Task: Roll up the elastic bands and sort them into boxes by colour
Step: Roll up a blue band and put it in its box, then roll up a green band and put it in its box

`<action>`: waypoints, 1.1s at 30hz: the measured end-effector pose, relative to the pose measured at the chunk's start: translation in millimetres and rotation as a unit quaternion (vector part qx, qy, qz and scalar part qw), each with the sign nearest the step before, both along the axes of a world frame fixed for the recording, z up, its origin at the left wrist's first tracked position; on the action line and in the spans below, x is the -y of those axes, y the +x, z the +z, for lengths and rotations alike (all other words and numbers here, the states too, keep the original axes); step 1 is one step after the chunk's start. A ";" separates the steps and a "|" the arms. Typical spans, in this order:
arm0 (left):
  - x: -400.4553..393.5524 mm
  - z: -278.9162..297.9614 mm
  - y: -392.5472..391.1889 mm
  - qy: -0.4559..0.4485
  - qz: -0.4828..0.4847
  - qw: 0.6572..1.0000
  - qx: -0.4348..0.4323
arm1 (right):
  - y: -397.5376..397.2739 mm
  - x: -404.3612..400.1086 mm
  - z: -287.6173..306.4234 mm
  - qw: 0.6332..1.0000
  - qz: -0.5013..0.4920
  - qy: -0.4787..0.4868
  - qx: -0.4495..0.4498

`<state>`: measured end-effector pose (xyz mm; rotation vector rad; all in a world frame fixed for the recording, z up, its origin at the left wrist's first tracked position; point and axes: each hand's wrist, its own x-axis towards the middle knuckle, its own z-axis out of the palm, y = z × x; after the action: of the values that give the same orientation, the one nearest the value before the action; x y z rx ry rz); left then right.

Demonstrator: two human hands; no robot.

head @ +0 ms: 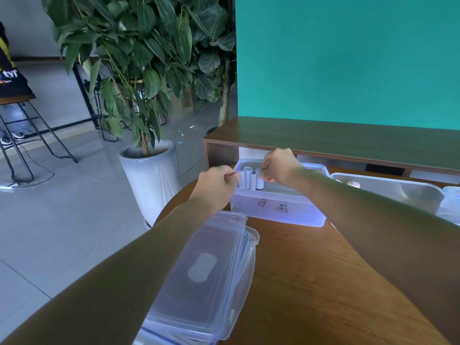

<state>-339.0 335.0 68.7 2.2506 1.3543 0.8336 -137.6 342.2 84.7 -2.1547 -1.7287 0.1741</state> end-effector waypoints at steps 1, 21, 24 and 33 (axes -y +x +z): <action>0.2 0.2 -0.5 0.000 -0.002 1.000 0.001 | 0.3 0.9 0.7 1.000 0.001 -0.001 0.000; 25.3 22.7 0.2 0.067 0.002 0.996 0.065 | 18.1 58.2 30.1 0.990 -0.014 0.052 -0.129; 44.4 28.4 5.2 0.069 0.005 0.995 0.075 | 25.1 101.5 38.9 0.970 -0.015 0.087 -0.225; 164.5 14.1 59.4 0.045 -0.053 0.993 0.093 | 53.4 280.6 26.3 0.938 -0.065 0.126 -0.316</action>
<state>-279.6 170.5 82.8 2.2253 1.1248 1.0572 -84.2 61.6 111.0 -1.7527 -1.1645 0.5148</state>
